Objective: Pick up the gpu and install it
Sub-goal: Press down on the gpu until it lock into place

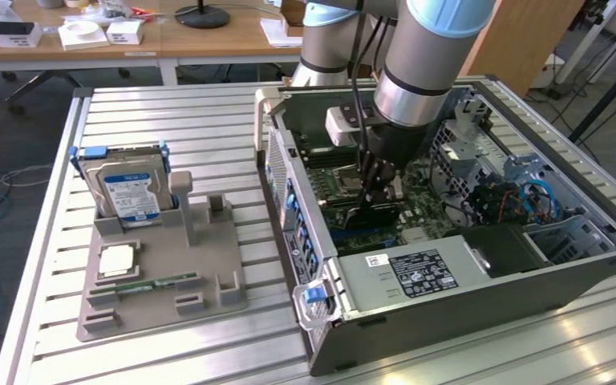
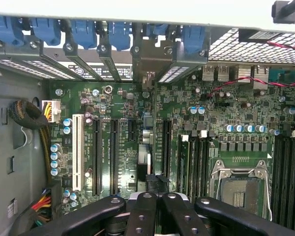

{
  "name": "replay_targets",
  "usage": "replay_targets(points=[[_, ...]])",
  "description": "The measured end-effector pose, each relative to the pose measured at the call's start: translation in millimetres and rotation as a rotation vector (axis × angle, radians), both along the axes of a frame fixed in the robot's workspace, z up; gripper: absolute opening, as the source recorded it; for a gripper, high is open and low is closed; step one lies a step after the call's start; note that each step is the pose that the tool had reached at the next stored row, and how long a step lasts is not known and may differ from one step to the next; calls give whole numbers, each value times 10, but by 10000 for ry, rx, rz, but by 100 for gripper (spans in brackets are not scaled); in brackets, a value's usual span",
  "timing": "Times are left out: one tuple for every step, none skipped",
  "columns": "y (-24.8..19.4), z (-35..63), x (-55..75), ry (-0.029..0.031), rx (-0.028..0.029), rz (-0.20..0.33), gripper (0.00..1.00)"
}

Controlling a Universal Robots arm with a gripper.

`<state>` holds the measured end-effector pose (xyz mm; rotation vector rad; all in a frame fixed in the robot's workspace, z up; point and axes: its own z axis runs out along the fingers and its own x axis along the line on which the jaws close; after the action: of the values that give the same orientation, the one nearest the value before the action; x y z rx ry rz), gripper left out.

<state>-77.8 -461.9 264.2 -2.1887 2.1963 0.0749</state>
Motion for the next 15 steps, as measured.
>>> replay_targets(points=[[0,-2,1,-4,5,0,10],[1,-5,0,-5,13,0,10],[1,-6,0,-5,10,0,10],[1,-9,1,-4,8,0,10],[1,-12,0,-3,5,1,10],[0,-15,0,-2,4,1,10],[0,-14,0,-2,3,1,10],[0,-14,0,-1,3,1,10],[0,-15,0,-2,3,1,10],[0,-15,0,-2,4,1,10],[0,-15,0,-1,3,1,10],[1,-18,0,-2,4,1,10],[1,-25,0,-4,7,1,10],[1,-29,0,-2,3,1,10],[0,-29,0,0,1,2,10]])
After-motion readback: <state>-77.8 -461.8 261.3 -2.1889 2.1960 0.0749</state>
